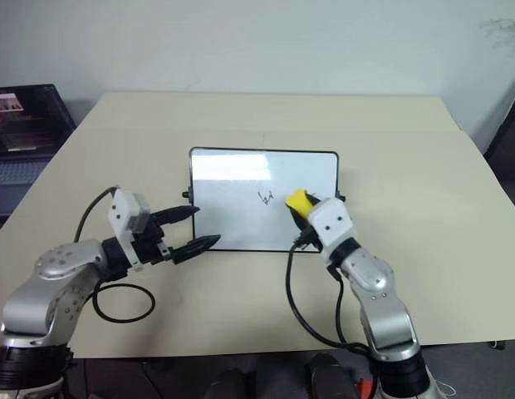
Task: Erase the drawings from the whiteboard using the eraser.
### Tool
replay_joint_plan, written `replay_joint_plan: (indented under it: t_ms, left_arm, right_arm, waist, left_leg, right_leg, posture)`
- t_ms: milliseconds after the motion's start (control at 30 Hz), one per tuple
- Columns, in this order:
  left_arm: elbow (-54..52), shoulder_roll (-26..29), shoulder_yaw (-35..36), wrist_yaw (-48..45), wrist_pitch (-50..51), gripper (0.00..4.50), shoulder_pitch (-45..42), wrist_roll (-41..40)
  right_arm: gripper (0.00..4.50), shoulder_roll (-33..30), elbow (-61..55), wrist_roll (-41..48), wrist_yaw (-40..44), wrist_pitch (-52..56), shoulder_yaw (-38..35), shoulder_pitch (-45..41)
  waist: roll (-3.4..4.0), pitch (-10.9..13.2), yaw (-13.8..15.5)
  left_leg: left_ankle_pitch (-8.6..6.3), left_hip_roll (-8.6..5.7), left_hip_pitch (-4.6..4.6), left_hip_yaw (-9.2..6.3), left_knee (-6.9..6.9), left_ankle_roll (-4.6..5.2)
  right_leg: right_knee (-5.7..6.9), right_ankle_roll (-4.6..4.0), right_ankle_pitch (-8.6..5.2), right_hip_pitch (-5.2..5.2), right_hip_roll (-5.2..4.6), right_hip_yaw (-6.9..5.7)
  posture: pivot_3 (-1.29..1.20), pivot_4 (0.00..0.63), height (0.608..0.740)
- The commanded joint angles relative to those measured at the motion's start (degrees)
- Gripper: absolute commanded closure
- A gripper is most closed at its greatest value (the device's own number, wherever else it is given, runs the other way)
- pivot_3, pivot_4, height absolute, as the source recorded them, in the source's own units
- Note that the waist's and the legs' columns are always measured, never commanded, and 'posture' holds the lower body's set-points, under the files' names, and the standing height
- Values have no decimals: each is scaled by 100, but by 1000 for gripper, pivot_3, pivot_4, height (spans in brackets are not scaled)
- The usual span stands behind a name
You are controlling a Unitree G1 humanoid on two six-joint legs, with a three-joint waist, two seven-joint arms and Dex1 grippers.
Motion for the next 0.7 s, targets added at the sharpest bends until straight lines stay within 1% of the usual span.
replay_joint_plan:
  t_ms: [33,367,500,600,700]
  left_arm:
    - [-189,-19,-18,86,95,0,-211,-111]
    - [-112,63,-213,-52,50,0,-450,13]
    - [-25,27,-112,18,-1,0,-469,24]
    - [-27,-14,88,171,66,0,-274,-48]
    - [-90,5,191,193,33,0,104,-35]
  right_arm:
    - [3193,-110,-499,64,-104,81,-161,162]
    - [3193,-445,-518,58,-233,-181,-285,604]
    - [3193,-452,-490,49,-316,-286,-253,684]
    - [3193,-438,-498,67,-352,-319,-241,700]
    - [3193,-443,-496,80,-353,-350,-210,655]
  waist:
    - [0,0,-1]
    - [-1,0,31]
    - [-1,0,50]
    - [-1,0,61]
    - [0,0,59]
  left_leg:
    - [0,0,0,0,0,0]
    - [1,-3,-1,0,0,-2]
    - [1,-3,-1,2,0,-3]
    - [2,-3,-1,2,1,-3]
    - [1,-1,2,5,0,-2]
  right_leg:
    - [0,0,0,0,2,0]
    - [-4,2,-1,3,5,-1]
    - [-4,2,-1,3,9,0]
    - [-4,2,-1,3,10,-1]
    - [-4,1,-1,3,9,1]
  posture:
    - [0,150,740]
    - [0,150,740]
    - [0,150,740]
    - [0,150,740]
    - [0,150,740]
